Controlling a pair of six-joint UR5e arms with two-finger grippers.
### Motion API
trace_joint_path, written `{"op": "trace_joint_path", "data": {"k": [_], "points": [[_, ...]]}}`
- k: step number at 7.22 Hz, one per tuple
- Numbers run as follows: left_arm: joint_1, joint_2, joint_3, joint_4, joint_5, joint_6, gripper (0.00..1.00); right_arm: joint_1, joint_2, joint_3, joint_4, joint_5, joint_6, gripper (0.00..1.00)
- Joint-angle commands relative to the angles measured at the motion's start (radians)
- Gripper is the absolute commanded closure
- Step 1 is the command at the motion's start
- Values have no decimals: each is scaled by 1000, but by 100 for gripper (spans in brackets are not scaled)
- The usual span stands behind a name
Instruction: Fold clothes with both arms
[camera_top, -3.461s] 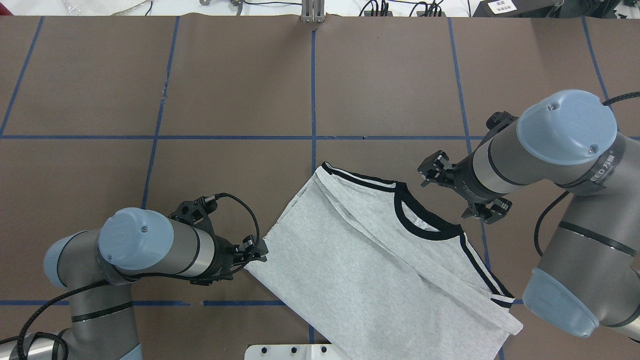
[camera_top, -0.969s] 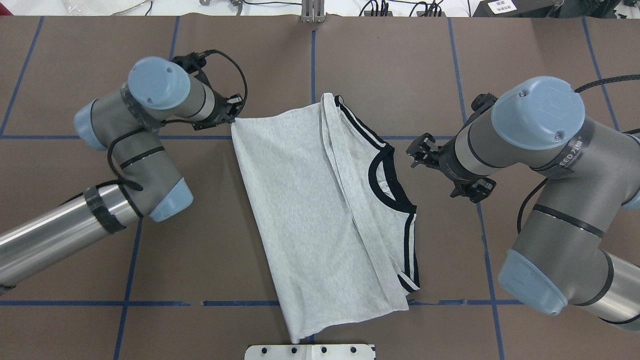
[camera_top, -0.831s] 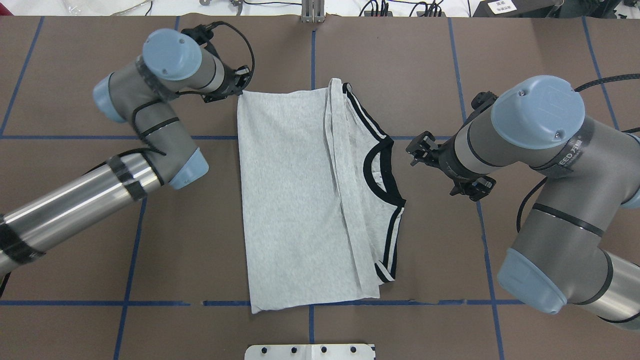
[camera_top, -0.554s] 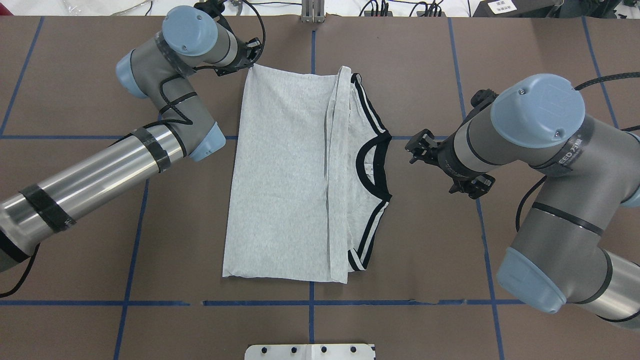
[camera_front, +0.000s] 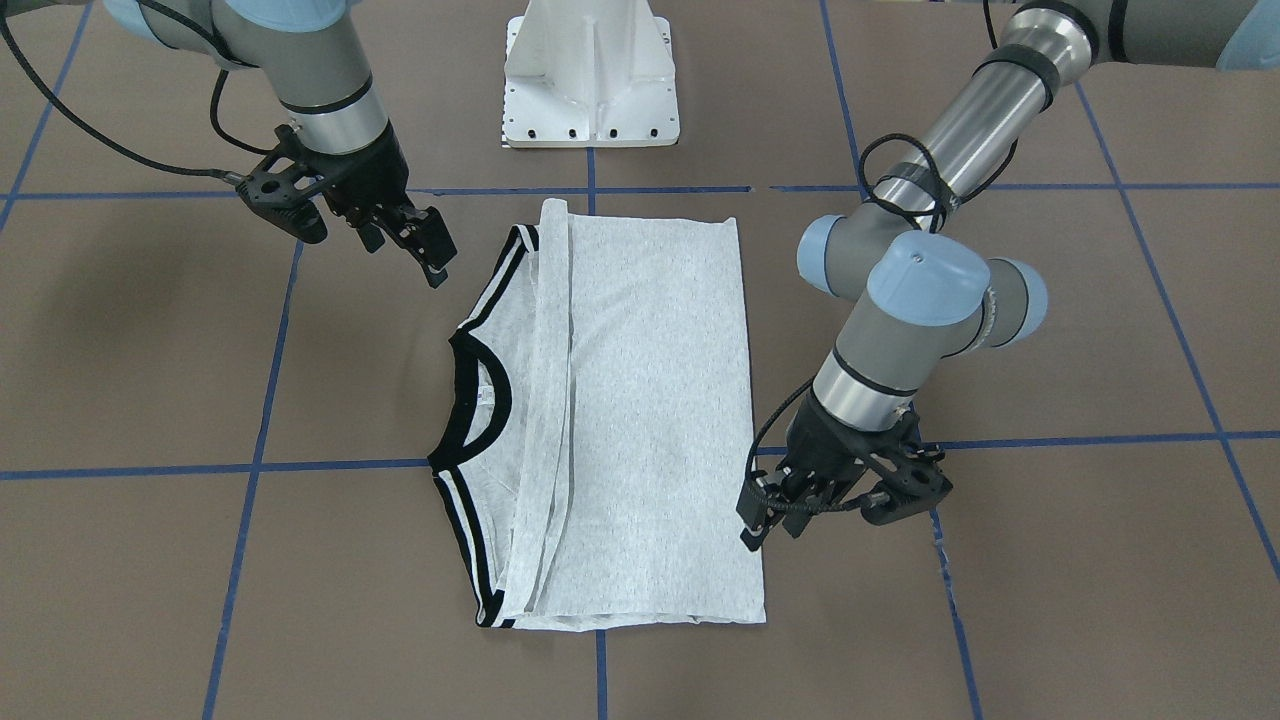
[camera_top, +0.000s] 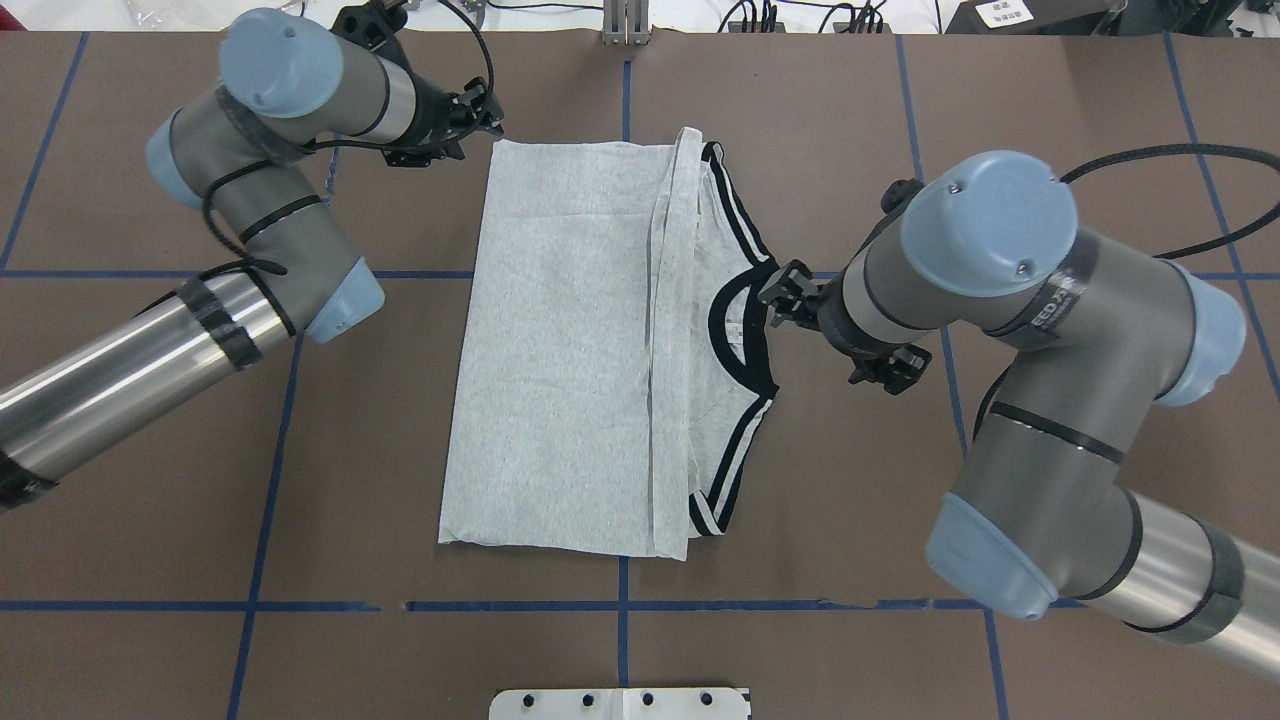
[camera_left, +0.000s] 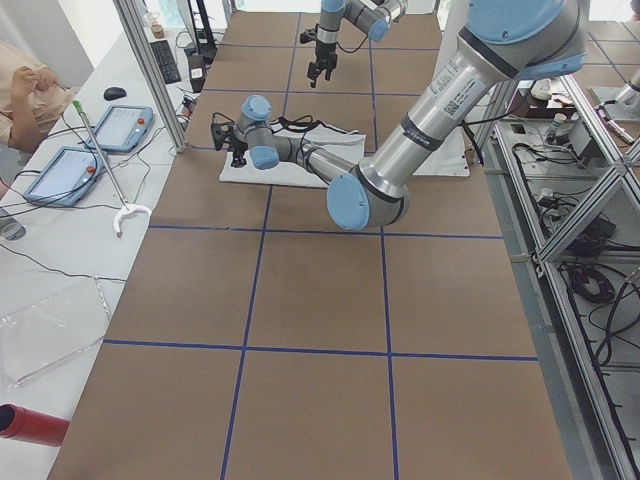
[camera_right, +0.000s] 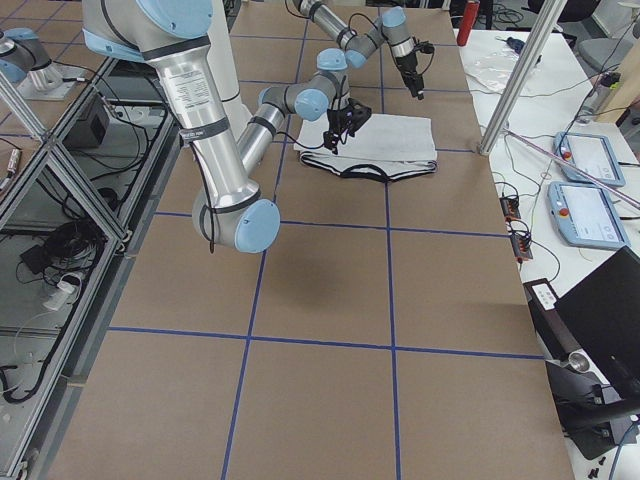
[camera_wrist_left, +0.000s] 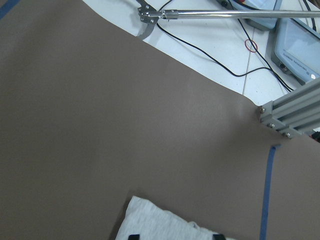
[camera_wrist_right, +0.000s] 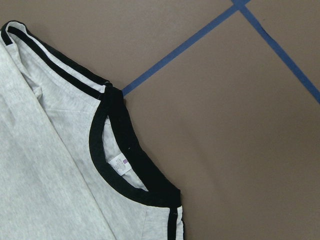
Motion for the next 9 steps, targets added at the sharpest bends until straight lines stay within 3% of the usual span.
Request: {"op": "trace_joint_path", "data": {"k": [1,2,3,4,5,7,9], "points": [[-1,175,-325,129,-87,2,38,-107,97,-102,-6,-24,-20,0],[-1,225,-409,188,-98,2,38,-138,137,-144,-41,-14,-163,0],[-1,239,-420,190,-98,2,38,-149,164,-168,-104,1,-342,0],[-1,240,-419,190,-98,2,38,-150,168,-184,-124,74,-441,0],[2,248,-420,188,-98,4,38,-150,193,-254,-126,116,-552,0],[4,250,-421,188,-98,4,38,-156,336,-409,-231,127,-661,0],[8,256,-419,185,-92,4,38,-176,352,-443,-279,127,-715,0]]}}
